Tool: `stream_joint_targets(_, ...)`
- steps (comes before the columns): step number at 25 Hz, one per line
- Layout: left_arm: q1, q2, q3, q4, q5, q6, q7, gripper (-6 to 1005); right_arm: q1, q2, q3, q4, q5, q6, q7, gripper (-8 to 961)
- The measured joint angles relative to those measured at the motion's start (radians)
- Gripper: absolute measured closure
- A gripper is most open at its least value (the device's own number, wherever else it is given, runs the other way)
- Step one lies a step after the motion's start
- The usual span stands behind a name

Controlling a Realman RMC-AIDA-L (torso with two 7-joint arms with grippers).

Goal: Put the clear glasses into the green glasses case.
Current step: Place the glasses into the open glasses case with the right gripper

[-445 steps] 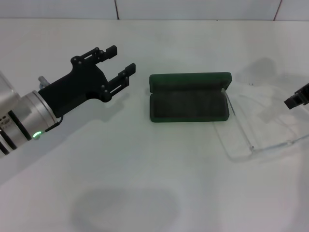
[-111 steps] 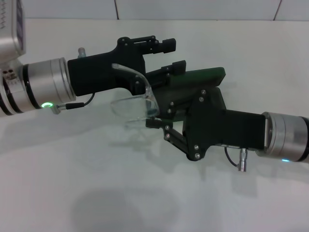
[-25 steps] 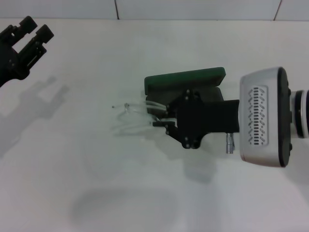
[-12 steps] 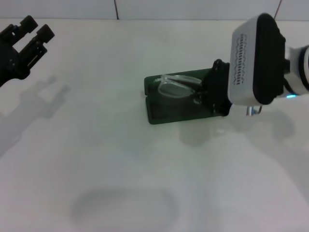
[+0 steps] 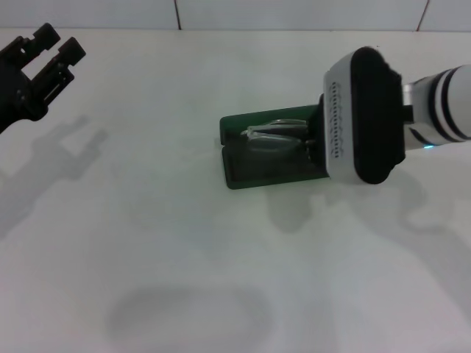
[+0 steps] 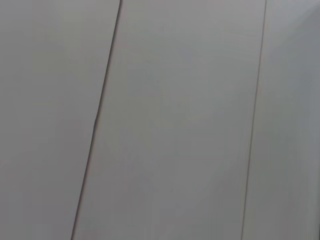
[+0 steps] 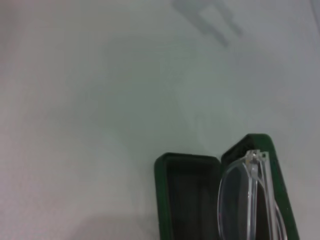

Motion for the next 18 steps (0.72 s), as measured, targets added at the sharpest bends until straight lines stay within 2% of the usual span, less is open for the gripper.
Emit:
stream_joint_targets(7, -0.007, 0.000, 0.000, 0.000, 0.001, 0.000, 0.000, 484, 0.019, 0.000, -0.063, 0.026, -0.037, 0.031, 0.013, 869)
stream_joint_targets(13, -0.011, 0.000, 0.000, -0.002, 0.001, -0.012, 0.009, 484, 0.019, 0.000, -0.157, 0.050, -0.181, 0.125, 0.113, 868)
stream_joint_targets(18, -0.012, 0.000, 0.001, -0.002, 0.001, -0.019, 0.012, 484, 0.029, 0.000, -0.192, 0.065, -0.187, 0.149, 0.140, 867)
